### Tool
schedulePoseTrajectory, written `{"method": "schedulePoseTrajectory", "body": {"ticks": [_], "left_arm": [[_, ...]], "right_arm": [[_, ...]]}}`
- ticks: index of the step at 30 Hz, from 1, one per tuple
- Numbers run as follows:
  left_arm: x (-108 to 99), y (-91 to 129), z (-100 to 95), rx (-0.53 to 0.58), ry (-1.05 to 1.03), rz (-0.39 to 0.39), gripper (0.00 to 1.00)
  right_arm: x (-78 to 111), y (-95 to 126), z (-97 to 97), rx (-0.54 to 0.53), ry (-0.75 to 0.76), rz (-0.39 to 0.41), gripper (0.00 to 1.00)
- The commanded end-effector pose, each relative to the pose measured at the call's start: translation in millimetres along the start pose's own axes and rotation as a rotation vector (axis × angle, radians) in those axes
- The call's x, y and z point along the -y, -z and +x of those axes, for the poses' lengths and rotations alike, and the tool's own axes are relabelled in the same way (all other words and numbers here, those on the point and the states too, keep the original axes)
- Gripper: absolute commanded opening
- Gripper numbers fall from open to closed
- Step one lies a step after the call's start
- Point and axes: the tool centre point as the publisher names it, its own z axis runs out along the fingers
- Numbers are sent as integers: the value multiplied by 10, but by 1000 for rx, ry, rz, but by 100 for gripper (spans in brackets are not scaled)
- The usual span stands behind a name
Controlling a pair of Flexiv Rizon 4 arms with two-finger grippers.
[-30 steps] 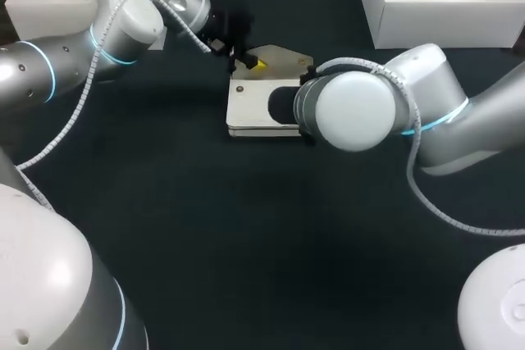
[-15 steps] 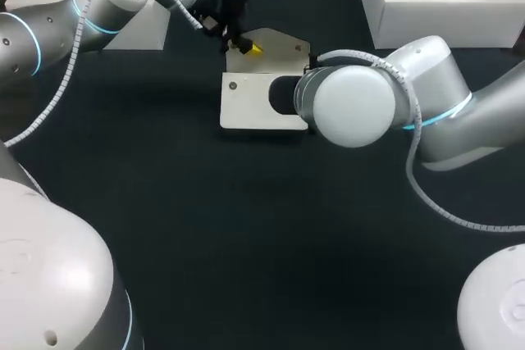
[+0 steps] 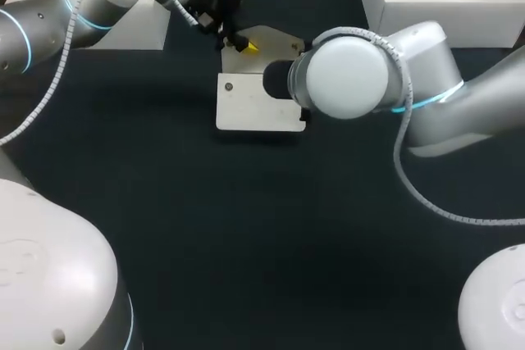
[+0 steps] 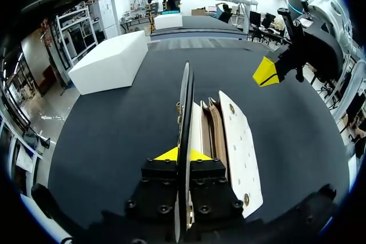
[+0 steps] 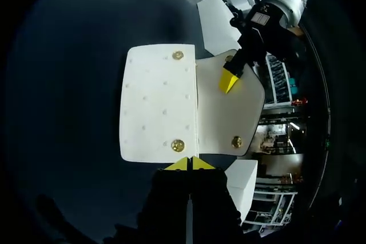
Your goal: Pick up the bag, open it, inspect its contents, close it, and place it on the opposite side
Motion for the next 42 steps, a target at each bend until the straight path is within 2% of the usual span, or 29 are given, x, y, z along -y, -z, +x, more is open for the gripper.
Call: {"method": "schedulePoseTrajectory", "body": {"ticks": [1, 10, 28, 42], "left_arm": [[9, -10, 11, -7, -1, 1, 0], [30, -12, 119, 7, 57, -37, 0], [87, 117, 246, 27, 73, 24, 0], [114, 150, 241, 39, 102, 51, 0]], "right_arm": [[-34, -113, -91, -20, 10, -27, 0], [-162, -344, -218, -41, 32, -9, 0], [-197, -560, -327, -41, 47, 53, 0], [-183, -676, -177, -84, 49, 63, 0]]}}
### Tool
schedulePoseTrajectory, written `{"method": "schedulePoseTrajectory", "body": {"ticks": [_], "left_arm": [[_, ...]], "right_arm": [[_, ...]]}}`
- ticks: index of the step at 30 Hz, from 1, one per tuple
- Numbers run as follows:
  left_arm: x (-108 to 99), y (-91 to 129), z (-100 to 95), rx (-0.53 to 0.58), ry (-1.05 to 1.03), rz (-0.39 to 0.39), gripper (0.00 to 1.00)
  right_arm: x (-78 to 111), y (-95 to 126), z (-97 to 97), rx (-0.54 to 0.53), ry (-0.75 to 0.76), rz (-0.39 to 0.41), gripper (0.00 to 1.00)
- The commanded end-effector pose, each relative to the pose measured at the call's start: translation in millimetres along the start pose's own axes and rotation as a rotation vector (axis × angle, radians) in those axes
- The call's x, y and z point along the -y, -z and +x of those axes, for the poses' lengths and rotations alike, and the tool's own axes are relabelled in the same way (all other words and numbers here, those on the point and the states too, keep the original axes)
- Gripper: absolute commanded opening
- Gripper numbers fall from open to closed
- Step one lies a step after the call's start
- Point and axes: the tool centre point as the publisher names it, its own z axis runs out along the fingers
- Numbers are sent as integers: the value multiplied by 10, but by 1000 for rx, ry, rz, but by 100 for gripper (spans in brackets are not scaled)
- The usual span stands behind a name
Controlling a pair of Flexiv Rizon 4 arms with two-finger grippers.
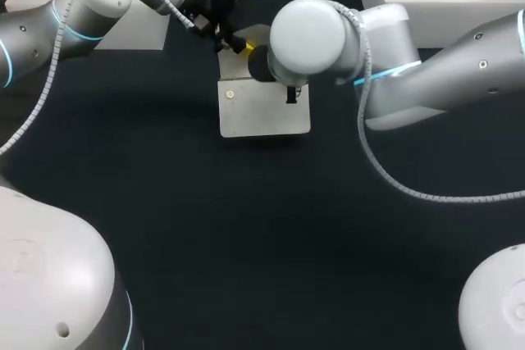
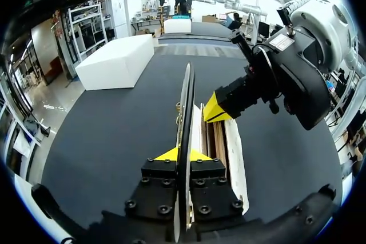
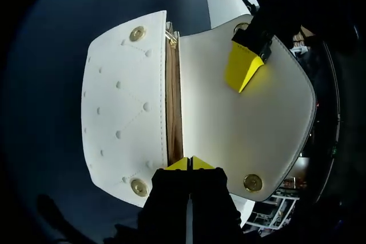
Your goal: Pick up the bag, open it, inspect its contents, close it, and place it on the opposite side
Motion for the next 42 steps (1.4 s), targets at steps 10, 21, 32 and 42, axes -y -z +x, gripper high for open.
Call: {"method": "schedulePoseTrajectory", "body": {"ticks": [10, 21, 32, 42], "left_arm": [[29, 60, -32, 31, 16, 39, 0], [130, 71, -7, 26, -22, 68, 0], [217, 71, 106, 7, -54, 86, 0], [225, 103, 120, 8, -39, 122, 0]], "right_arm": [[46, 16, 185, -32, -6, -4, 0], [31, 43, 325, -52, 0, -21, 0], [6, -27, 200, -29, -7, -24, 0], [-34, -109, 232, -53, 1, -24, 0]]}}
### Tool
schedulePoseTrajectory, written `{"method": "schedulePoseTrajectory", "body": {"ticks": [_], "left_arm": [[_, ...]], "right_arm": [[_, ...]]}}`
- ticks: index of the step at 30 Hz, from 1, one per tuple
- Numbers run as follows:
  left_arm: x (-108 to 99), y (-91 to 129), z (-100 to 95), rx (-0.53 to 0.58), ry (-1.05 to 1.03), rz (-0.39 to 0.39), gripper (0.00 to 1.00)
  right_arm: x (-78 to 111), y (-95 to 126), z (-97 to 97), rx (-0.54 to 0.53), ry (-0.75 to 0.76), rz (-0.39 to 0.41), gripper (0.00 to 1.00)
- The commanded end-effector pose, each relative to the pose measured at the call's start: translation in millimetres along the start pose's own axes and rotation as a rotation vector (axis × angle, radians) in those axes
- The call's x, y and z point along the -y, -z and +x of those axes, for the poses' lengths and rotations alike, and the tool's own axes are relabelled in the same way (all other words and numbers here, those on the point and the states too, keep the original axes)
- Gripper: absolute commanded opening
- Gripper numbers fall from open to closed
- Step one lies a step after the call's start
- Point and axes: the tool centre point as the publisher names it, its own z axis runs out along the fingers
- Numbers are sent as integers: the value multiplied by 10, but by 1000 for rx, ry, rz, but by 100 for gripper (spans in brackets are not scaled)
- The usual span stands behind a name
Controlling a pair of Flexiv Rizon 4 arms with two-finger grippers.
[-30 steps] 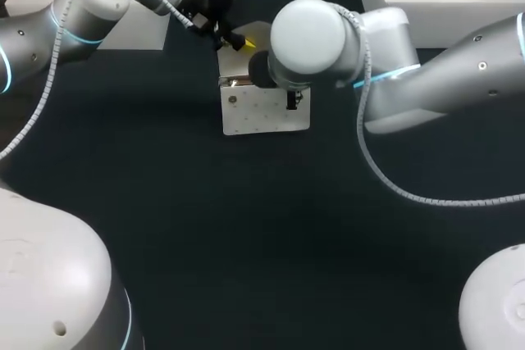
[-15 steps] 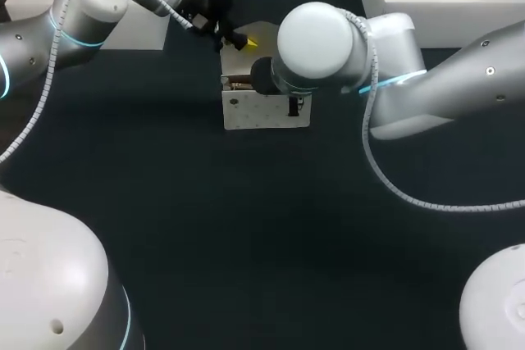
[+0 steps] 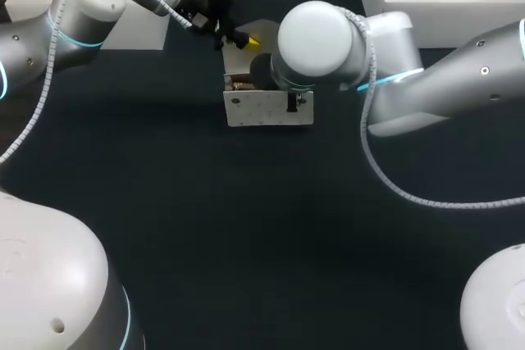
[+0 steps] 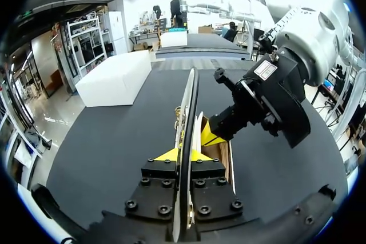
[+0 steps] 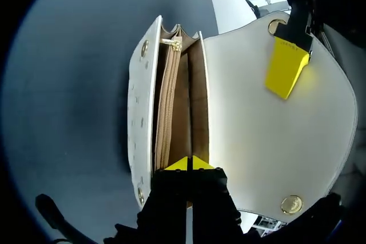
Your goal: Pick up the bag, open it, inspect its contents, close it, and place it on the opposite side
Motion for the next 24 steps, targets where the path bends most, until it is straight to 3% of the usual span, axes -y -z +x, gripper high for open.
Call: {"method": "schedulePoseTrajectory", "body": {"ticks": [1, 9, 17, 18, 20, 21, 22, 24], "left_arm": [[-21, 20, 3, 3, 11, 22, 0], [-55, -4, 6, -39, 27, 54, 0], [-33, -33, 54, -84, 11, 54, 0], [-32, -34, 56, -86, 11, 54, 0], [-29, -35, 60, -89, 10, 54, 0], [-26, -34, 62, -91, 9, 55, 0], [-23, -33, 64, -93, 8, 56, 0], [-15, -34, 67, -98, 3, 56, 0]], "right_arm": [[-29, -47, 47, -18, 8, 3, 0], [-5, -97, 197, -78, 21, 10, 0], [13, -193, 208, -99, 20, 28, 0], [14, -199, 203, -100, 18, 29, 23], [15, -208, 191, -102, 14, 29, 45], [14, -214, 186, -103, 12, 30, 66], [14, -218, 182, -103, 11, 30, 100], [11, -227, 175, -104, 8, 31, 100]]}}
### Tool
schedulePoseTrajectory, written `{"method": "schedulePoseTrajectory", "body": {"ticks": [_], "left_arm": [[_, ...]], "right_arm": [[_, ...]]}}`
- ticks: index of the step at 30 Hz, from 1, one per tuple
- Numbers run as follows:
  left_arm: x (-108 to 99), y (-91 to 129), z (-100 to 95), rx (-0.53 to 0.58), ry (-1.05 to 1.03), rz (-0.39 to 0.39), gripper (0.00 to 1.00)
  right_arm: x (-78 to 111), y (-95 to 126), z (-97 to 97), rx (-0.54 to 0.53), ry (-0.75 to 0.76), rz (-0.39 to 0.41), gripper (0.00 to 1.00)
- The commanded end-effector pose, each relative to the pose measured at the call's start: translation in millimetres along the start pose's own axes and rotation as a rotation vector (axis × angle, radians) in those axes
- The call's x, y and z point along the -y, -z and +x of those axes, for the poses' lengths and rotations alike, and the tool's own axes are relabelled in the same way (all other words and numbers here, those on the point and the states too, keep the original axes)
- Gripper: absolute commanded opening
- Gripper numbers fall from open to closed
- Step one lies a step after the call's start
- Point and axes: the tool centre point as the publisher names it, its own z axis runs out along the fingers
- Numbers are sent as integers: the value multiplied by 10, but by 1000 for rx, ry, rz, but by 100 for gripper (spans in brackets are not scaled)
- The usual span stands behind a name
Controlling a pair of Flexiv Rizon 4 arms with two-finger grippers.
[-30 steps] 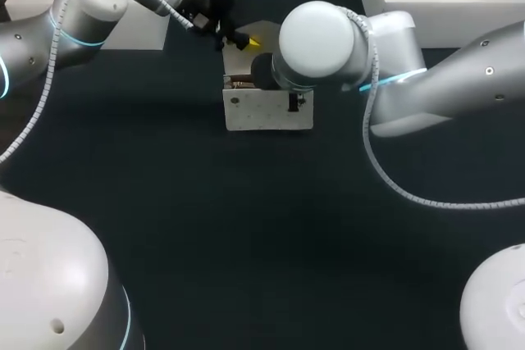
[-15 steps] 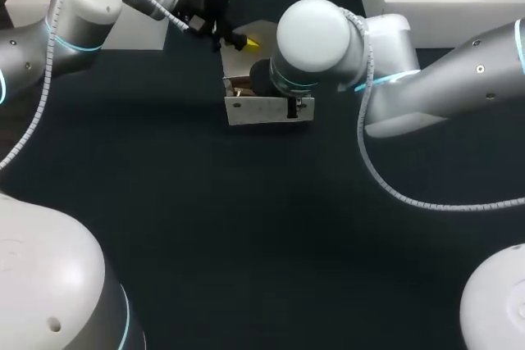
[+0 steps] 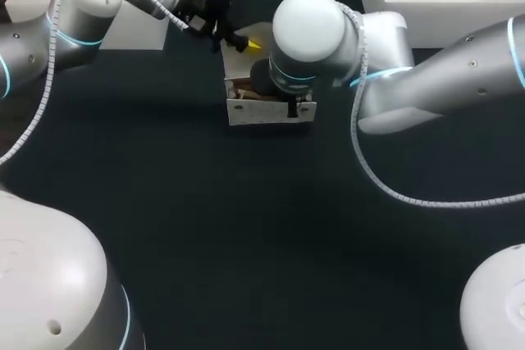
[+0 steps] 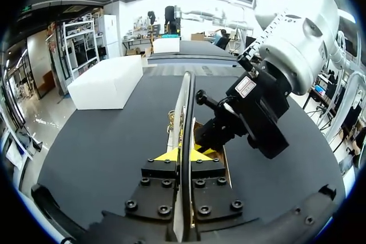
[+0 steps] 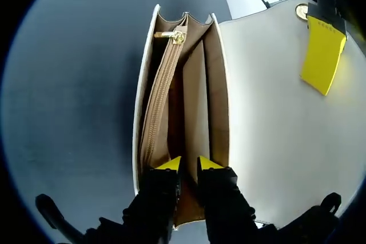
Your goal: Pick up the bag, open it, inspect its contents, close it, and place it on the opposite side
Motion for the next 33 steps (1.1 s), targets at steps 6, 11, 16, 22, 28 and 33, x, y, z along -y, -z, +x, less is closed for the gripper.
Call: {"method": "schedulePoseTrajectory", "body": {"ticks": [6, 11, 16, 22, 28, 33], "left_arm": [[6, -18, -37, -22, -11, -2, 0], [-2, -30, -35, -28, -12, -7, 0], [-1, -33, -31, -30, -16, -10, 0], [2, -34, -29, -32, -20, -11, 0], [5, -33, -28, -31, -20, -11, 0], [2, -34, -30, -31, -19, -12, 0]], "right_arm": [[-35, -55, -50, -3, -10, 4, 100], [-34, -65, -62, -4, -13, 1, 100], [-37, -67, -76, -4, -12, -2, 100], [-38, -67, -82, -4, -11, -4, 100], [-37, -67, -85, -5, -8, -3, 100], [-35, -69, -89, -5, -7, -3, 100]]}}
